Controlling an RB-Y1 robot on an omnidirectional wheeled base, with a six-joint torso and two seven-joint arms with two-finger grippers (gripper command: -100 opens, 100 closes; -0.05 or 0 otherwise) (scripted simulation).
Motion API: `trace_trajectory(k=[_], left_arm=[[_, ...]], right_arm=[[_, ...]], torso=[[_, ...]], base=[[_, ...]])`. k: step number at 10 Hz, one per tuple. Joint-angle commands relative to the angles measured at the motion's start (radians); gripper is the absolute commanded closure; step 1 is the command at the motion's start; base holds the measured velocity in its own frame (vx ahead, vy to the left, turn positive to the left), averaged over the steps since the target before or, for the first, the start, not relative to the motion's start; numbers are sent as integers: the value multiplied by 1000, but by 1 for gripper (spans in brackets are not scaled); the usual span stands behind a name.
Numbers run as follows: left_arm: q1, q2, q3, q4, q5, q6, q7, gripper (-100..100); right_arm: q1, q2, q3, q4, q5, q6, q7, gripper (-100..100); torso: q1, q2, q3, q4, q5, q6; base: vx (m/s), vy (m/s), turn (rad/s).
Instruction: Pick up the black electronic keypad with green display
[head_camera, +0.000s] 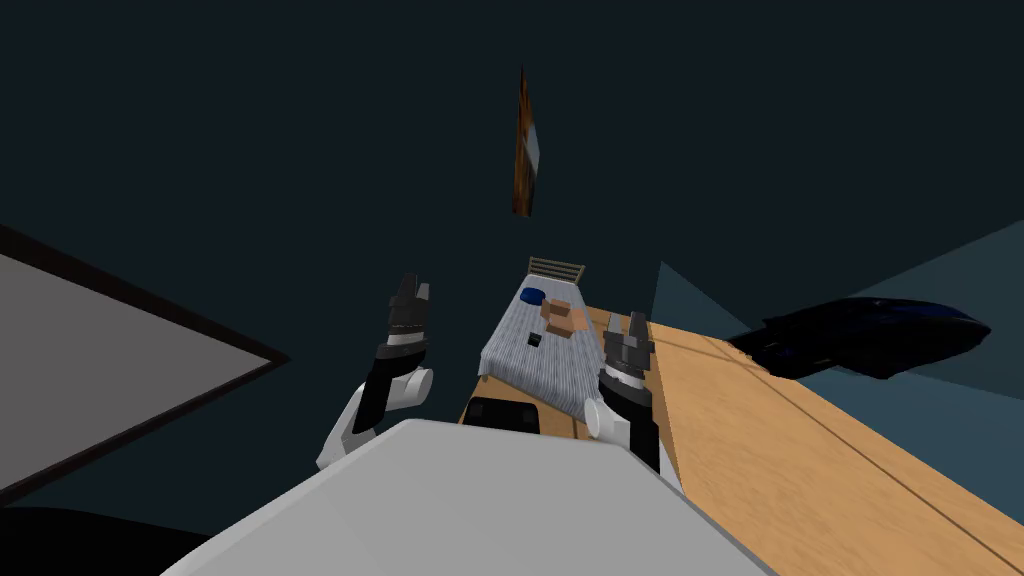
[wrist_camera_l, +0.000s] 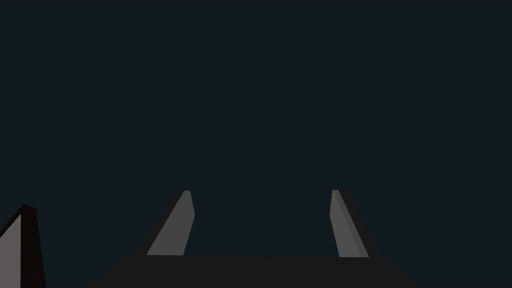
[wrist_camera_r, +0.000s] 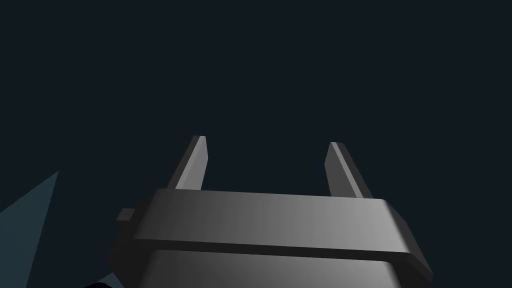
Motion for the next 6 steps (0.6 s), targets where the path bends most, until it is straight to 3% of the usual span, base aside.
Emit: trace_trajectory(k=[1,6], left_arm=[[0,0,0,0,0,0,0,0],[0,0,0,0,0,0,0,0]], right_arm=[[5,-47,20,18,-2,0,4,-100],[27,-171,107,112,-1,19,18,-100]], torso=[[0,0,0,0,0,0],[-9,-2,-1,0,-2,0]], base=[[8,-35,146],[19,-114,198]])
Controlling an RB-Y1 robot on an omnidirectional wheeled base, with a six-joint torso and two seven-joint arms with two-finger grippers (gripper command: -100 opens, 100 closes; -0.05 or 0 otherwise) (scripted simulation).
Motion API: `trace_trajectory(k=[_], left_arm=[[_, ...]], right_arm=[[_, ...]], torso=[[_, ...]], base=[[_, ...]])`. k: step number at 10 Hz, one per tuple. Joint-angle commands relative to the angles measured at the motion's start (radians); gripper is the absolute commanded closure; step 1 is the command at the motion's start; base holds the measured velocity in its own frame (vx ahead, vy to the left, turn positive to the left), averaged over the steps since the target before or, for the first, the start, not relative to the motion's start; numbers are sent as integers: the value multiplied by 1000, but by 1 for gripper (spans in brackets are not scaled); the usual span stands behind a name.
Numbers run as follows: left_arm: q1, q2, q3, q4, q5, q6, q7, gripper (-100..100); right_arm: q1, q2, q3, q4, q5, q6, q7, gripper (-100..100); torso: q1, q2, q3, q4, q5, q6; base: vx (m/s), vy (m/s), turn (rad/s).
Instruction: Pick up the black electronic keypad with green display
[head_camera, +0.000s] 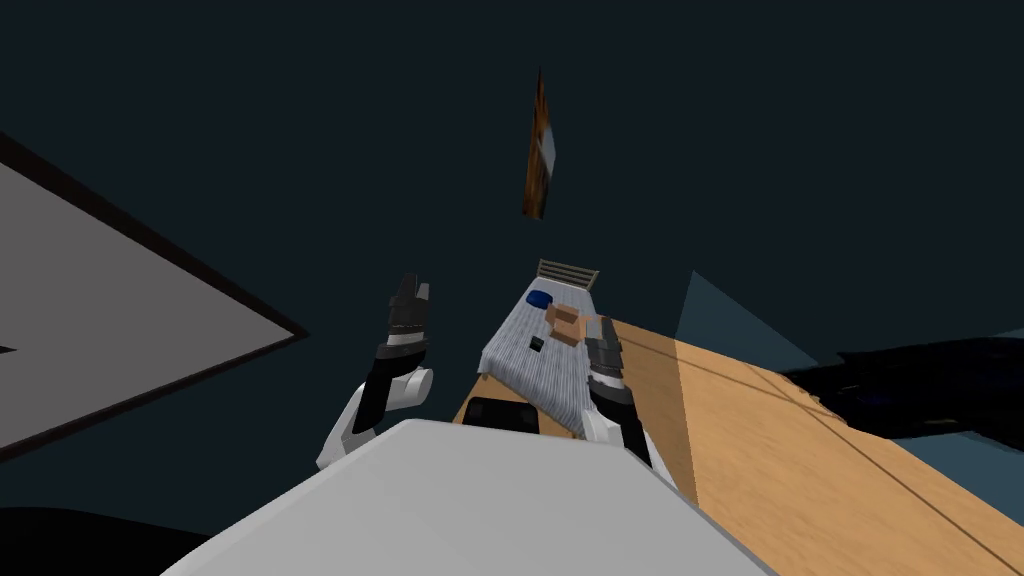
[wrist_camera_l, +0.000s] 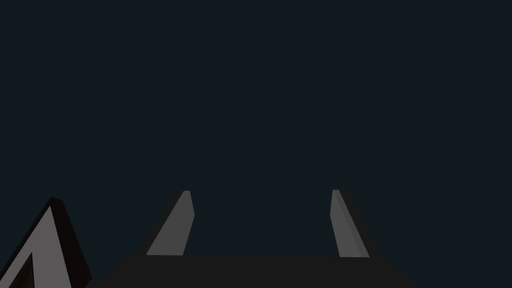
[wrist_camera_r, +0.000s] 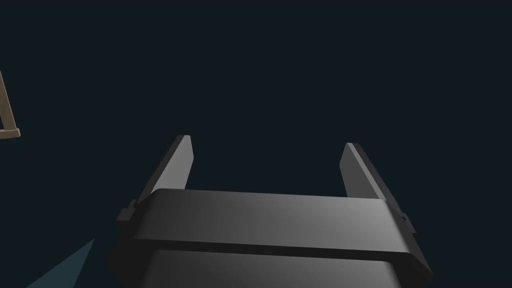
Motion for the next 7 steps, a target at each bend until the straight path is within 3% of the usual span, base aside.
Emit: trace_trajectory(k=[1,7], left_arm=[[0,0,0,0,0,0,0,0],[0,0,0,0,0,0,0,0]], right_arm=[[0,-43,29,50,1,12,4,-100],[15,-188,179,268,40,94,27,-100]], torso=[[0,0,0,0,0,0],[-5,-1,-1,0,-1,0]], base=[[34,-147,220],[31,-181,371]])
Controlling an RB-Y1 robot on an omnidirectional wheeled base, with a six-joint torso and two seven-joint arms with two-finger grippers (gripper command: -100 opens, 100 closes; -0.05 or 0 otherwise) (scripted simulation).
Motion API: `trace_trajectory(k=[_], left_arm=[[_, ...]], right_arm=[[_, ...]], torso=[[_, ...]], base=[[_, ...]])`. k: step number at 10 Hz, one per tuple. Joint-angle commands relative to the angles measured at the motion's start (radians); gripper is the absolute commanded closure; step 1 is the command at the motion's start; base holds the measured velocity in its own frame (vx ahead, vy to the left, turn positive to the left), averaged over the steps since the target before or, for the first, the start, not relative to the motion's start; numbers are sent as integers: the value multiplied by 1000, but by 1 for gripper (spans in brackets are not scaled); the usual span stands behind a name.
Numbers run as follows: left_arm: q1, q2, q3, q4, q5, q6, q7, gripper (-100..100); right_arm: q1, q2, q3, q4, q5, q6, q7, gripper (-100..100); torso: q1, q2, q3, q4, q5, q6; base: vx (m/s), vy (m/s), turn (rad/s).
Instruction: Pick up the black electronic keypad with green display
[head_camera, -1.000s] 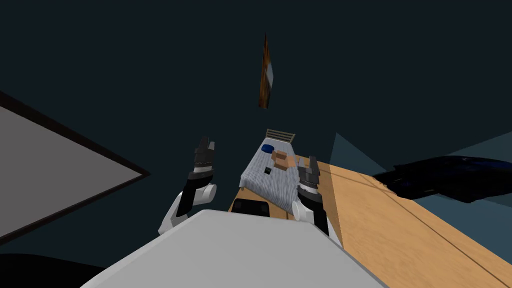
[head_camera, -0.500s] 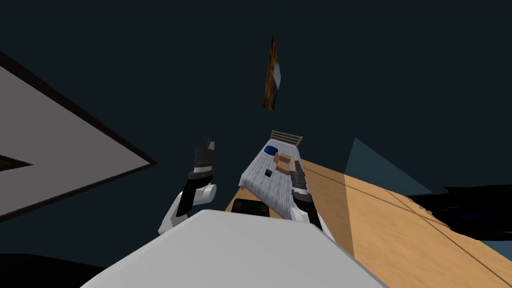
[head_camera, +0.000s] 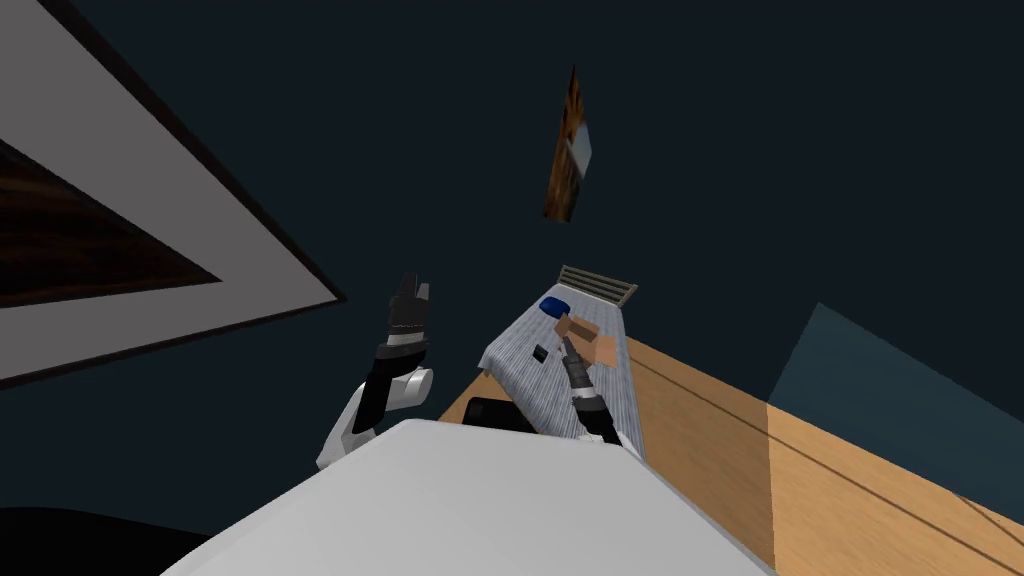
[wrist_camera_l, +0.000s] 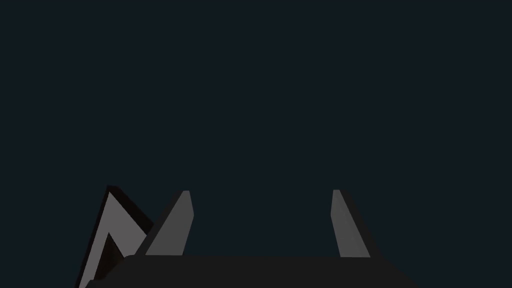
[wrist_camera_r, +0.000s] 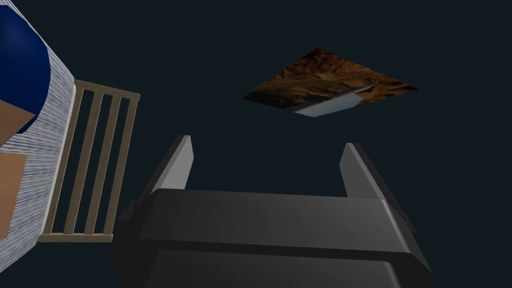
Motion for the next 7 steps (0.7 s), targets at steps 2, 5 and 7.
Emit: trace_trajectory(k=[2,5,7], left_arm=[[0,0,0,0,0,0,0,0],[0,0,0,0,0,0,0,0],[0,0,0,0,0,0,0,0]], right_arm=[[5,-33,50,67,19,31,11,-100],[3,-56,77,109,30,51,15,-100],[-5,-99,131,188,55,92,23,-100]], torso=[[1,0,0,0,1,0],[8,0,0,0,2,1],[9,0,0,0,2,0]], base=[[11,-122,265],[10,-60,136],[15,-73,383]])
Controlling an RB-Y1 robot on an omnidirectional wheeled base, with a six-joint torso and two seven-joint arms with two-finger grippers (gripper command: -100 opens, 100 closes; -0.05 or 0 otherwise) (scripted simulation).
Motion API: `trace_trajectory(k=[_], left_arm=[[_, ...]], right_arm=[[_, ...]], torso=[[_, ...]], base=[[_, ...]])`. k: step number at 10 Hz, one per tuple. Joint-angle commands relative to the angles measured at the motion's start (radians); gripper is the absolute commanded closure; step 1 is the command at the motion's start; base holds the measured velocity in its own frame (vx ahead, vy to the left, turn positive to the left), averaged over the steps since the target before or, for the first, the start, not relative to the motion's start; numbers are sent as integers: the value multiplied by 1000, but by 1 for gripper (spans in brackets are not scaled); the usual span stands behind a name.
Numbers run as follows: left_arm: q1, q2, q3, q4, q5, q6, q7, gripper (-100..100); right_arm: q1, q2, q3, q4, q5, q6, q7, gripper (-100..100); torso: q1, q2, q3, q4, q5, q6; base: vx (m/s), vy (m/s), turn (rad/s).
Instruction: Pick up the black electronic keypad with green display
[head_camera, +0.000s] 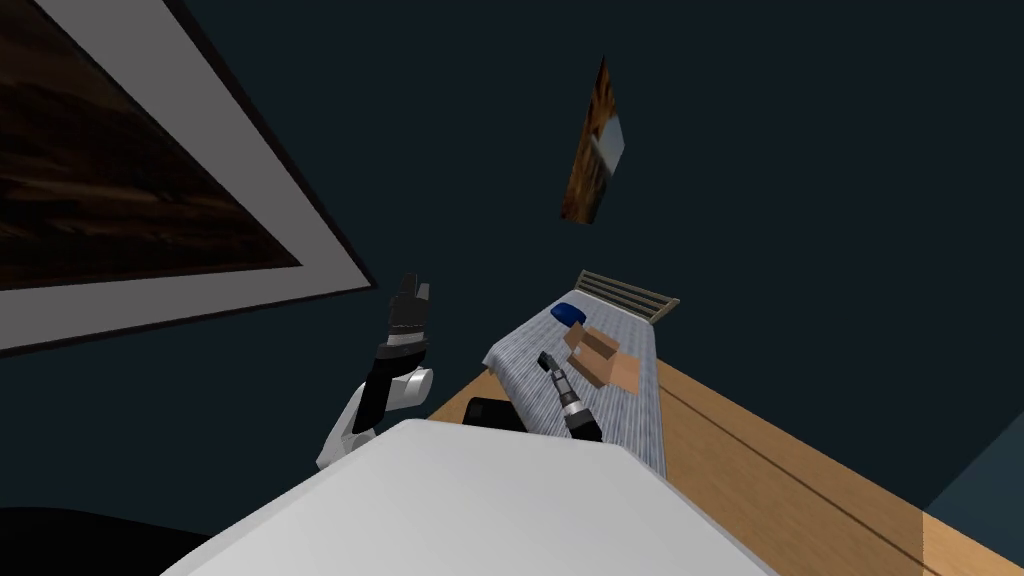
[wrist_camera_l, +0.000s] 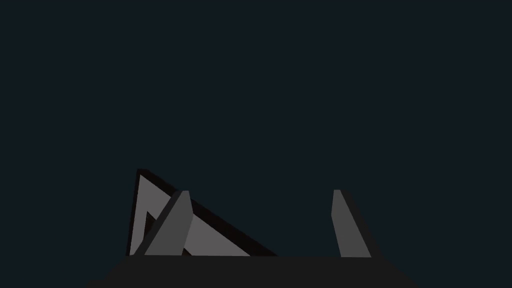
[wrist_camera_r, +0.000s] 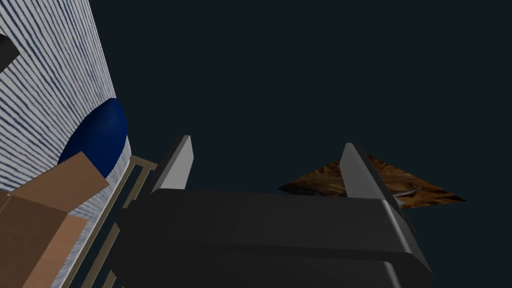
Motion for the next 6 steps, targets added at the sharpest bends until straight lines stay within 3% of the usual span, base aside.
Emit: trace_trajectory(k=[1,2,4,6], left_arm=[[0,0,0,0,0,0,0,0],[0,0,0,0,0,0,0,0],[0,0,0,0,0,0,0,0],[0,0,0,0,0,0,0,0]], right_arm=[[-2,-45,39,50,17,48,0,-100],[-2,-45,39,52,17,48,0,-100],[-16,-86,93,126,45,89,8,-100],[-16,-86,93,134,45,89,8,-100]], torso=[[0,0,0,0,0,0],[-3,0,0,0,-1,0],[2,1,0,0,0,0],[3,0,0,0,0,1]], base=[[26,-139,398],[2,-89,258],[-5,-55,421],[3,-41,105]])
